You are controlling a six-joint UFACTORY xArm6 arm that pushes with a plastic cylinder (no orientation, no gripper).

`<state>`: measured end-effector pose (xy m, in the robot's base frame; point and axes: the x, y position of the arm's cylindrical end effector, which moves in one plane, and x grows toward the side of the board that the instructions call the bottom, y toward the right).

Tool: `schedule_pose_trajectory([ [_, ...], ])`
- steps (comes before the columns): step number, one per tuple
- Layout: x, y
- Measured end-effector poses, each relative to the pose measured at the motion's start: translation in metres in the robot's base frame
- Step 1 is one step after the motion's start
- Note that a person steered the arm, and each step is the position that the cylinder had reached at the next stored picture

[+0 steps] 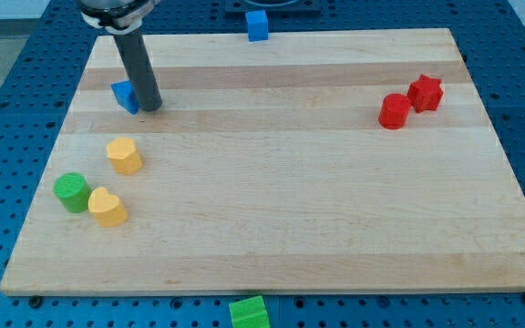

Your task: Push the triangle into the hexagon

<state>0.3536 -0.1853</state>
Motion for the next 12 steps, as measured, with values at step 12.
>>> schedule_pose_trajectory([
  [12, 0.037, -0.097],
])
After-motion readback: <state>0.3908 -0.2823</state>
